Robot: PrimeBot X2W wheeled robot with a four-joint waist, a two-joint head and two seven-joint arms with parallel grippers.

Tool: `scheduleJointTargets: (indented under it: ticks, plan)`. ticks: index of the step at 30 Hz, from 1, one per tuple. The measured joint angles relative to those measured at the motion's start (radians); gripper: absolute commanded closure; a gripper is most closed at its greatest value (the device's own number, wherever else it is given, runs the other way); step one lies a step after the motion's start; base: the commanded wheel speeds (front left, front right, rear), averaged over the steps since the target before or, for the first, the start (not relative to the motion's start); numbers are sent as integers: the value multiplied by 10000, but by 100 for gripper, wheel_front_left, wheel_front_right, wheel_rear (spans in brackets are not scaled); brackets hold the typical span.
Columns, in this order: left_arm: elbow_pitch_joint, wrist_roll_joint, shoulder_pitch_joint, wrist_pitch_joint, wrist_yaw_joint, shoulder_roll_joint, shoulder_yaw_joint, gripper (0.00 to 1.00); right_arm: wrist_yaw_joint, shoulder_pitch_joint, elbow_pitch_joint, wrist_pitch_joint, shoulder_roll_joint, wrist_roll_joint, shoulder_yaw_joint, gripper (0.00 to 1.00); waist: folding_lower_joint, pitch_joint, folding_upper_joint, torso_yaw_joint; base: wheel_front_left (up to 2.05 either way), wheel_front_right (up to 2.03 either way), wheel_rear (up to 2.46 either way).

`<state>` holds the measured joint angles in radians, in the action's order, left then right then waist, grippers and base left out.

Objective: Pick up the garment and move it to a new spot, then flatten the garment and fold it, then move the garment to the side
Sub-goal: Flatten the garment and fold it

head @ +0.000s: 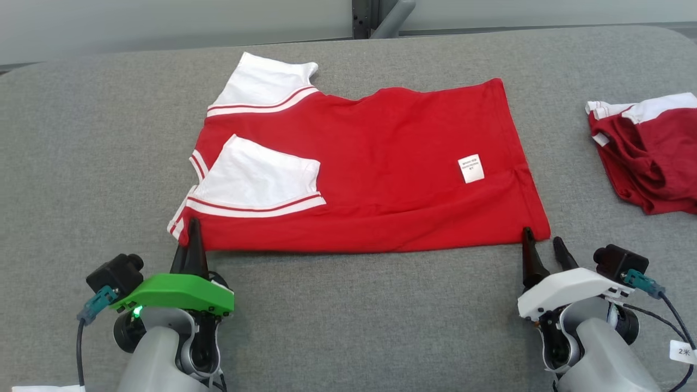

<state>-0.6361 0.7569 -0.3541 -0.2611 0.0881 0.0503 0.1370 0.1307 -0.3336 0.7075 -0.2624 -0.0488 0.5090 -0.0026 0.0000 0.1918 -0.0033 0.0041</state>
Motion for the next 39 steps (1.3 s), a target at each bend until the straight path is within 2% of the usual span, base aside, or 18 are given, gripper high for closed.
scheduleJointTargets:
  ticks: [8, 9, 10, 11, 12, 20, 27, 33, 39]
  plan:
    - [614, -194, 255, 0, -4, -8, 67, 100, 0, -1226, 2029, -46, -52, 631, 336, 0, 0, -65, 0, 310, 0, 0, 0]
    - [658, -224, 283, 0, -12, -10, 98, 100, -2, -1327, 2211, -50, -73, 698, 462, 17, 0, -85, 0, 328, 0, 0, 0]
    - [746, -288, 334, -2, -36, -15, 138, 100, -2, -1500, 2458, -52, -96, 826, 677, 52, 0, -129, 0, 356, 0, 0, 0]
    - [786, -293, 364, 0, -52, -15, 146, 100, -2, -1547, 2502, -50, -86, 874, 738, 82, 0, -155, 0, 363, 0, 0, 0]
    - [844, -313, 398, 0, -54, -15, 144, 100, -2, -1559, 2495, -42, -61, 876, 754, 100, 0, -184, 0, 366, 0, 0, 0]
    - [1446, -840, 1018, -2, -134, 0, 48, 100, 0, -787, 970, -17, 4, 433, 240, 100, 0, -496, 0, 335, 0, 0, 0]
    - [1964, -897, 1967, 0, -213, 169, -52, 100, 0, 819, -936, 10, 10, 1014, 453, 100, 0, -699, 0, 241, 0, 0, 0]
    - [2581, -828, 2996, 257, -451, 330, -94, 100, 0, 2692, -3037, 650, 12, 1325, 412, 100, 0, -736, 0, 51, 0, 0, 0]
    - [2945, -698, 3849, 428, -746, 364, -221, 100, 2, 3815, -4134, 1289, 12, 1421, 301, 100, 0, -640, 0, -122, 0, 0, 0]
